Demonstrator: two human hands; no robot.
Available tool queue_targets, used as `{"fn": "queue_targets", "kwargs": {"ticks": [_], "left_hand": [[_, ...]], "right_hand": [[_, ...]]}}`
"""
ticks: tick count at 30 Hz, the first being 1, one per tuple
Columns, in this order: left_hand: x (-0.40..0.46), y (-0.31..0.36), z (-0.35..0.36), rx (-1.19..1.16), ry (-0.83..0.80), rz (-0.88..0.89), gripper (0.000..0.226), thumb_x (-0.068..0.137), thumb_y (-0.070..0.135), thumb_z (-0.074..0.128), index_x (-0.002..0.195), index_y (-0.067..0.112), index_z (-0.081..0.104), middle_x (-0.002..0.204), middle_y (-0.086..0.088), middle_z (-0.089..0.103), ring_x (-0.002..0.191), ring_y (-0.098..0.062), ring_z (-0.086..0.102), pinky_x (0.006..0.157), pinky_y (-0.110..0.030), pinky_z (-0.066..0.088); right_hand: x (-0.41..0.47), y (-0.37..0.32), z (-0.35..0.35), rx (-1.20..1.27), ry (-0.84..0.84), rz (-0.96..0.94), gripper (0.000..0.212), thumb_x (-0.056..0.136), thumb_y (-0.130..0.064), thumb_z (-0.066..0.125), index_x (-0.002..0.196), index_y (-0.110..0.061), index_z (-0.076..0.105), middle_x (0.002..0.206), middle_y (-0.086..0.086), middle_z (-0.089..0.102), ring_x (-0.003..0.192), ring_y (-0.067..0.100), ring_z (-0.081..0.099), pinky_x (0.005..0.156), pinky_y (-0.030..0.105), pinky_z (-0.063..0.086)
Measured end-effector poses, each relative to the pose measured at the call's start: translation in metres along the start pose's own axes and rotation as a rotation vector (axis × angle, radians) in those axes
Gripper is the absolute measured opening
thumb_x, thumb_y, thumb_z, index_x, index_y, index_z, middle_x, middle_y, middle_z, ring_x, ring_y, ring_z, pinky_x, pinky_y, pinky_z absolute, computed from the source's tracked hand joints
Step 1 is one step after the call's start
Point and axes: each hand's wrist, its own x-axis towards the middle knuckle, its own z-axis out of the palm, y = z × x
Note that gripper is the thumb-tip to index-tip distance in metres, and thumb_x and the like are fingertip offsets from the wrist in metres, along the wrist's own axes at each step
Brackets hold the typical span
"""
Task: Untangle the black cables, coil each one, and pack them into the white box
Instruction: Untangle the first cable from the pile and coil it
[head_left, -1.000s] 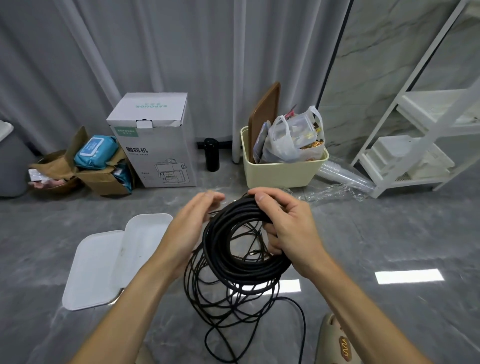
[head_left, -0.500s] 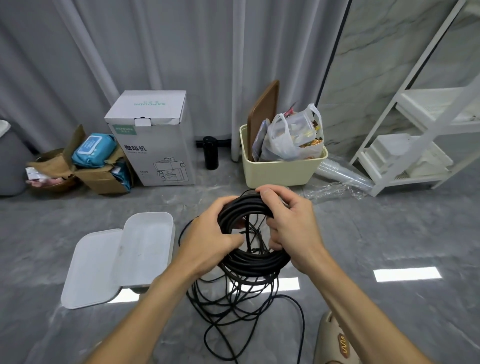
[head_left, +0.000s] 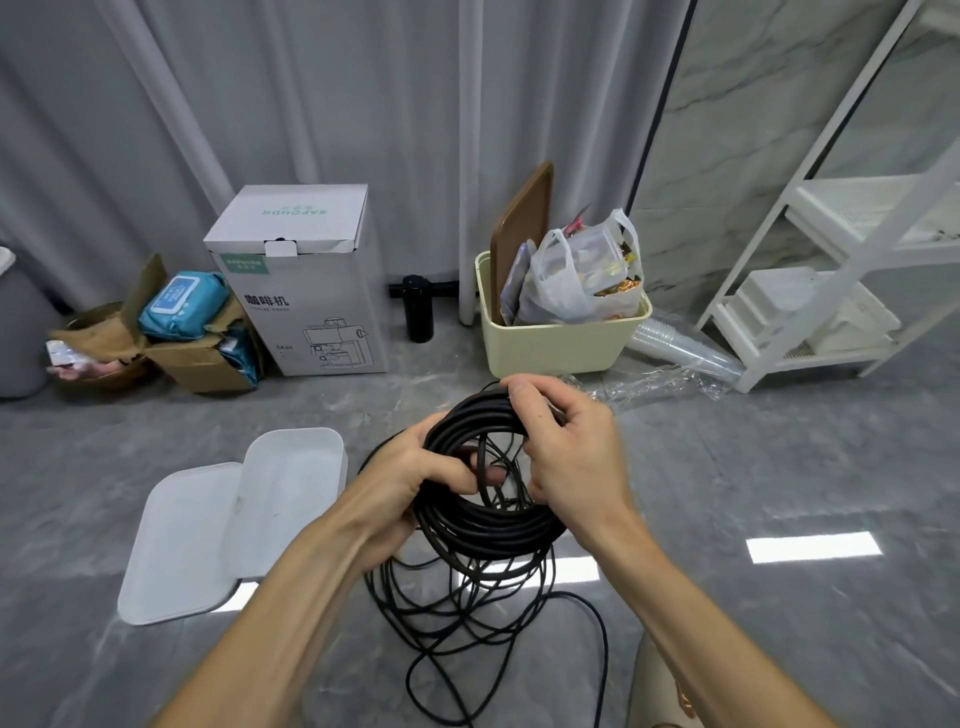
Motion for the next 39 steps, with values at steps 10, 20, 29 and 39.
{"fn": "queue_targets", "kwargs": {"ticks": [10,20,29,39], "left_hand": [[0.000,0.002,-0.004,0.044,0.004,-0.017,0.060,0.059,0.007,0.071,0.118,0.010,0.064,0.094,-0.014,0.064,0.087,-0.026,0.061,0.080,-0.039,0.048],[0.004,-0.006,0.012,0.513,0.290,0.131,0.050,0.075,0.004,0.073,0.110,0.030,0.049,0.100,-0.012,0.070,0.071,-0.013,0.063,0.078,-0.042,0.055],[0.003,-0.022,0.025,0.955,0.610,0.234,0.042,0.079,0.040,0.071,0.096,0.026,0.035,0.100,0.011,0.051,0.087,-0.012,0.049,0.069,-0.027,0.043],[0.004,-0.014,0.021,0.669,0.436,0.136,0.015,0.088,0.025,0.068,0.083,0.014,0.059,0.062,0.000,0.069,0.063,-0.019,0.063,0.071,-0.031,0.052]], "right_hand": [[-0.005,0.000,0.001,-0.134,0.115,-0.110,0.023,0.097,-0.023,0.058,0.081,-0.022,0.074,0.073,-0.003,0.071,0.070,0.012,0.064,0.065,0.028,0.050],[-0.009,-0.002,0.004,-0.247,0.130,-0.144,0.028,0.098,-0.022,0.055,0.072,-0.020,0.065,0.055,-0.006,0.056,0.051,0.008,0.048,0.050,0.019,0.037],[-0.007,0.023,0.012,-0.580,0.273,-0.421,0.024,0.097,-0.035,0.050,0.089,-0.021,0.067,0.049,-0.002,0.055,0.046,0.018,0.048,0.047,0.032,0.038],[0.003,0.032,0.006,-0.607,0.345,-0.507,0.030,0.096,-0.038,0.047,0.093,-0.020,0.071,0.050,-0.007,0.048,0.050,0.012,0.035,0.044,0.023,0.027]]}}
